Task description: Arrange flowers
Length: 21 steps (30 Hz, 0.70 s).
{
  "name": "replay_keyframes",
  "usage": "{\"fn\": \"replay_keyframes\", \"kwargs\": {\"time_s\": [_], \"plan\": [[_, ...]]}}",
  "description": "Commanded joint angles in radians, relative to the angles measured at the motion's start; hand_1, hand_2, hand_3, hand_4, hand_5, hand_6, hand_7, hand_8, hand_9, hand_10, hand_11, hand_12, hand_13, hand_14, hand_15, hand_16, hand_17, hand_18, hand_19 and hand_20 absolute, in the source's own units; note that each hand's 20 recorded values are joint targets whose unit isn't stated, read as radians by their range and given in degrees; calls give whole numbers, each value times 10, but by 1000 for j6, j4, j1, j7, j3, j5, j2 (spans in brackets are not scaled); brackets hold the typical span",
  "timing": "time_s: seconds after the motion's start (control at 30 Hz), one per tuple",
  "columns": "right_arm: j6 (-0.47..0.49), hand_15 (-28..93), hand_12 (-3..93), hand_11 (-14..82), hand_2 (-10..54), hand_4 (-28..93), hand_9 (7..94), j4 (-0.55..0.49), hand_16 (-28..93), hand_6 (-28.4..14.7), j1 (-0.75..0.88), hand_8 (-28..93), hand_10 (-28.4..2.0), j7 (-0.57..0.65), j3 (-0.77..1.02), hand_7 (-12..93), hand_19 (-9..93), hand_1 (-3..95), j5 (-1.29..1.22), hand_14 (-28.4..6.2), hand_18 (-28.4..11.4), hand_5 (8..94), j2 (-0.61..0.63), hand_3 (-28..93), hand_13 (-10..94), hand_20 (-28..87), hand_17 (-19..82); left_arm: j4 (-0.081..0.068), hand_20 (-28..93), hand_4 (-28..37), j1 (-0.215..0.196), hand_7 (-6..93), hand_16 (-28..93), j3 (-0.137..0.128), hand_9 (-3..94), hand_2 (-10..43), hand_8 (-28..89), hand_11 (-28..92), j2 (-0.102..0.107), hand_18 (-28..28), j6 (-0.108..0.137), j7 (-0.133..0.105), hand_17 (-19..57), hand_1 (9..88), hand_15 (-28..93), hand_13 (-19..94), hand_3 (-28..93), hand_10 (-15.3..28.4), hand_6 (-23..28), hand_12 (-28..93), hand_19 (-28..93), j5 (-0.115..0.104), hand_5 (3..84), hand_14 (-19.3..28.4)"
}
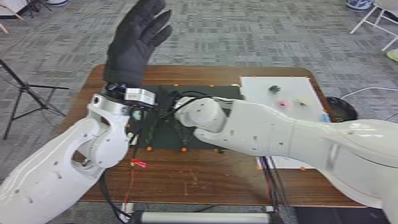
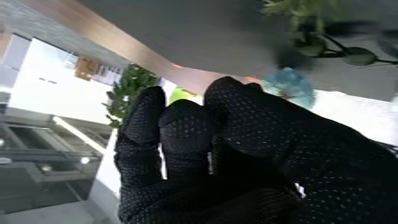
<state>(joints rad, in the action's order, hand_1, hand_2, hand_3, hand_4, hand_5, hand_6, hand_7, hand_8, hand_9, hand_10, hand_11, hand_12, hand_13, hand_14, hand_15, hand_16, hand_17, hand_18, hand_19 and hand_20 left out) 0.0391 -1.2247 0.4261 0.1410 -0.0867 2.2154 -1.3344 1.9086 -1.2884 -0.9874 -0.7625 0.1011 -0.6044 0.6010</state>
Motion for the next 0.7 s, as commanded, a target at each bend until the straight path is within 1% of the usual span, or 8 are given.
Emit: {"fn": "replay_keyframes", "kwargs": {"time_s": [0.03, 0.3, 0.33, 0.37, 0.4, 0.47, 0.63, 0.7], "plan": [[-24, 905, 35, 159, 33, 13, 315, -82, 329, 23, 3, -167, -14, -37, 12, 212, 932, 459, 21, -105, -208, 289, 25, 932, 580, 320, 182, 7, 122, -268, -15, 143, 92, -12, 181, -55, -66, 128, -5, 187, 14, -8, -136, 252, 146, 135, 671, 94, 15, 213, 318, -5, 255, 128], [-106, 905, 38, 155, 28, 5, 291, -141, 327, 5, 15, -163, -18, -30, 37, 203, 932, 462, 3, -103, -207, 260, 32, 932, 578, 316, 182, 11, 123, -269, -25, 143, 92, -21, 181, -55, -65, 128, -7, 188, 8, -5, -138, 250, 146, 135, 673, 94, 16, 212, 320, -3, 255, 128], [-96, 904, 37, 153, 28, 4, 279, -151, 328, -1, 17, -161, -20, -25, 42, 199, 932, 462, 4, -102, -207, 247, 32, 932, 577, 316, 182, 18, 123, -268, -35, 142, 93, -36, 181, -55, -66, 128, -7, 188, -3, 11, -138, 250, 146, 135, 674, 94, 16, 212, 320, -5, 255, 128], [-87, 905, 36, 148, 29, 2, 265, -154, 329, -8, 23, -160, -20, -19, 48, 189, 932, 463, -4, -101, -206, 231, 31, 932, 573, 316, 181, 21, 123, -269, -38, 142, 93, -40, 181, -56, -66, 129, -5, 188, 3, 8, -138, 250, 147, 134, 674, 94, 16, 212, 320, 1, 255, 128], [-88, 910, 37, 146, 34, -1, 248, -153, 326, -13, 27, -149, -21, -22, 52, 182, 932, 462, -9, -100, -205, 216, 31, 932, 567, 318, 178, 20, 123, -270, -31, 143, 93, -30, 181, -57, -66, 129, -2, 187, 12, -7, -138, 251, 147, 134, 674, 93, 15, 212, 320, -6, 255, 128], [-101, 914, 38, 145, 36, -12, 231, -139, 321, -18, 27, -143, -23, -24, 48, 177, 932, 464, 6, -100, -203, 202, 30, 932, 563, 318, 175, 15, 123, -272, -18, 144, 93, -21, 181, -58, -67, 130, -3, 187, 15, -15, -138, 251, 147, 134, 676, 92, 15, 212, 320, -2, 255, 127], [-63, 912, 37, 143, 34, -32, 226, -102, 321, -18, 43, -140, -24, -51, 59, 173, 932, 467, 13, -99, -197, 201, 2, 932, 552, 308, 170, 17, 123, -273, -4, 146, 92, -12, 181, -58, -68, 131, -9, 188, 1, -13, -138, 250, 144, 136, 679, 92, 14, 211, 319, 5, 254, 127], [-68, 910, 36, 138, 30, -56, 223, -81, 322, -14, 36, -139, -14, -47, 38, 172, 932, 476, 15, -98, -193, 204, -9, 932, 545, 305, 164, 6, 122, -272, 17, 146, 93, 2, 182, -57, -68, 130, -21, 188, -7, -14, -137, 250, 144, 136, 678, 93, 14, 210, 318, 6, 255, 126]]}}
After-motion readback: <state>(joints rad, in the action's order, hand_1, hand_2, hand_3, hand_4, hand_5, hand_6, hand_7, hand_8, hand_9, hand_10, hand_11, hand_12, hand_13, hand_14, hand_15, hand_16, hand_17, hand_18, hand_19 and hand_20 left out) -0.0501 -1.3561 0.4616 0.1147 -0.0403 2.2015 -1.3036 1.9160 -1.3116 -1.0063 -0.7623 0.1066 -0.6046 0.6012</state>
